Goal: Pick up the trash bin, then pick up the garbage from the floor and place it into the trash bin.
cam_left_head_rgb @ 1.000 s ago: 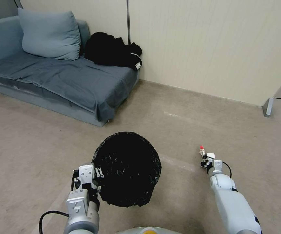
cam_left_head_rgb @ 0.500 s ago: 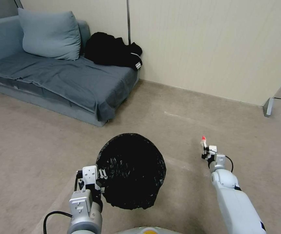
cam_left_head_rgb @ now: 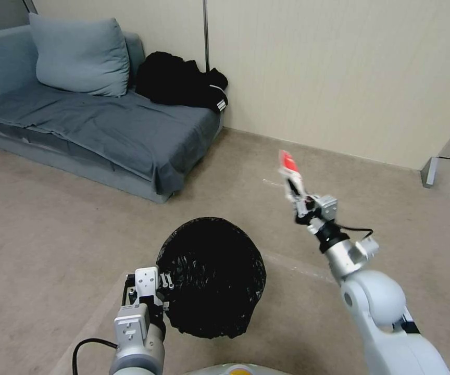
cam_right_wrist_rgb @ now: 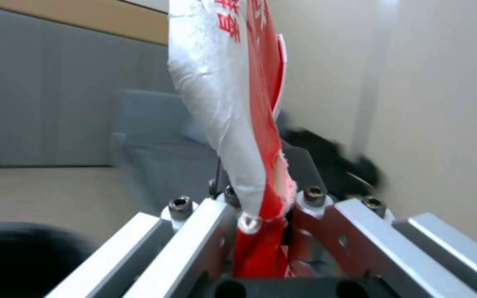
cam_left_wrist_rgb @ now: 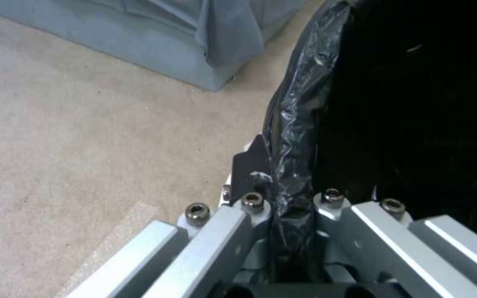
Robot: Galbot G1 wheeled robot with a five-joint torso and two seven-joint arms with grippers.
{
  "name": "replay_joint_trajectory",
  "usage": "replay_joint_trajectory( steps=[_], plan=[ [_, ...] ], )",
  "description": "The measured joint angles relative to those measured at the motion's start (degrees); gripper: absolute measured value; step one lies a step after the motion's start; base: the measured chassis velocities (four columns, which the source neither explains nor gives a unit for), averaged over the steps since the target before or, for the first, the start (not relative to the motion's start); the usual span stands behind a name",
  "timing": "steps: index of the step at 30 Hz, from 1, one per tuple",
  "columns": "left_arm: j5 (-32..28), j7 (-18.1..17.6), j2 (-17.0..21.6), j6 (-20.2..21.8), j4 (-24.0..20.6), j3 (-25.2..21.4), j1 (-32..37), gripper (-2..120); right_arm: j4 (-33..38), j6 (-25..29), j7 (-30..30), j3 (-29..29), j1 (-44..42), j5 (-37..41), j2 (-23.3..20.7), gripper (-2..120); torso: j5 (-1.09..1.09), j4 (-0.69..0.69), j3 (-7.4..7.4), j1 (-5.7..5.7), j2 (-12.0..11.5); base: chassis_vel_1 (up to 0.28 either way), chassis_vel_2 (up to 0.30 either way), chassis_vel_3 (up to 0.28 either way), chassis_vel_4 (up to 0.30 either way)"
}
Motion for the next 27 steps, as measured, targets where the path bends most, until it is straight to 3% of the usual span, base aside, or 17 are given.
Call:
replay_joint_trajectory(
  steps=[5,10,27],
  plan=[
    [-0.1,0.0,0.1,0.0,0.1,-0.1,-0.3,1,1.4,3.2,-8.2,-6.2,-2.4,-2.7,-1.4,0,0.01,0.0,0.0,0.0,0.0,0.0,0.0,0.0,0.0],
    [-0.1,0.1,0.0,0.0,0.1,0.1,-0.4,1,-1.1,3.9,-11.1,-10.6,-2.6,-4.7,-1.7,0,0.01,0.01,0.0,0.0,0.0,0.0,0.0,0.0,0.0],
    [-0.2,0.3,-0.4,-0.1,0.4,0.5,-0.7,1,-10.7,3.4,-12.5,-10.9,-1.1,-6.5,-0.8,3,0.02,0.0,0.01,0.0,0.0,0.0,0.0,0.0,0.0]
  ],
)
